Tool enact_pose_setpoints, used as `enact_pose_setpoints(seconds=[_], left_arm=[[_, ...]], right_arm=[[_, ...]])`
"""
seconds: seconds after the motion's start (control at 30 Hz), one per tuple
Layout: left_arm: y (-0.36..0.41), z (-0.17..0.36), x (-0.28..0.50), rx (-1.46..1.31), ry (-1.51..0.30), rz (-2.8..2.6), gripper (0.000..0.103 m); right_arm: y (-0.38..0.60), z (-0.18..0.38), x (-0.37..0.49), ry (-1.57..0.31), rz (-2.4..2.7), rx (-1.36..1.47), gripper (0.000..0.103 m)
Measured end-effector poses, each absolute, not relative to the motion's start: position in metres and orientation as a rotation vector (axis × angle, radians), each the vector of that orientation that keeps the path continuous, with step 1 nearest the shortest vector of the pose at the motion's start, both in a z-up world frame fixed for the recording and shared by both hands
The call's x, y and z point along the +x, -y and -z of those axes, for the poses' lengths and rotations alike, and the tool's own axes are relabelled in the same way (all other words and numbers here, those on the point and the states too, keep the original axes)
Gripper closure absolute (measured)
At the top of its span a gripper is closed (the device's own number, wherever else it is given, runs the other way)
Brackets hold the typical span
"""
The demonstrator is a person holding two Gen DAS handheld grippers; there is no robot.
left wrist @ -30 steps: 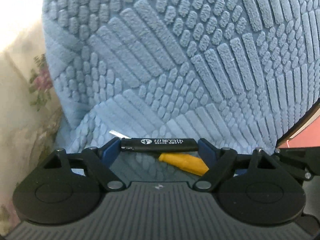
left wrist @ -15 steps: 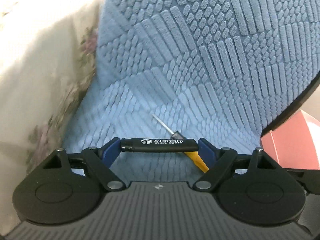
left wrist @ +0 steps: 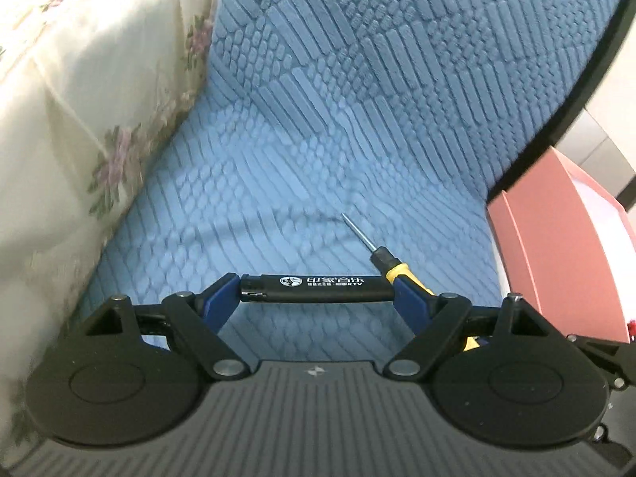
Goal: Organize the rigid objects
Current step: 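Grasp the black marker with the left tool while the right tool grasps the yellow screwdriver, then lift the marker and screwdriver and carry them over the pink box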
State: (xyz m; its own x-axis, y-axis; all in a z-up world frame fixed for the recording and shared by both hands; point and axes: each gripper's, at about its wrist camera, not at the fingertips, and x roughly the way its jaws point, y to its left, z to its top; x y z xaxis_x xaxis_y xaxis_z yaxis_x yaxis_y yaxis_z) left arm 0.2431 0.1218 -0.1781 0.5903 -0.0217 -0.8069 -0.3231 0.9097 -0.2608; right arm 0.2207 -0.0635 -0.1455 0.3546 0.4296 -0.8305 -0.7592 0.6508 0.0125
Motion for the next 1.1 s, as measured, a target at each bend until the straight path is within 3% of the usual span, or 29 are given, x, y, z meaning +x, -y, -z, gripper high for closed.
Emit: enact_pose_setpoints(seconds=[0.03,0.7,0.77,0.83,0.87,1.1], left_arm=[[-0.119,0.179,0.24,-0.408,-0.932,-0.184,0.017],[-0.09,0.157,0.174,-0.444,-0.894,-0.162,0.017],[-0.093,0.158,0.176,-0.457,-0.894,-0.164,0.017],[-0.095,0.16,0.178,-0.464,-0.893,-0.163,0.017],[-0.096,0.16,0.179,-0.466,-0.892,-0.161,0.017],[-0.106,0.161,0.18,-0.491,-0.876,-0.178,0.017]], right_arm=[[0.065,0.145,0.213,-0.918,-0.789,-0.416,0.083],[0.092,0.14,0.164,-0.993,-0.696,-0.269,0.082],[0.093,0.141,0.171,-1.002,-0.702,-0.22,0.077],[0.093,0.143,0.178,-1.013,-0.709,-0.177,0.062],[0.092,0.144,0.182,-1.019,-0.707,-0.157,0.059],[0.082,0.156,0.206,-1.036,-0.682,-0.073,0.057]])
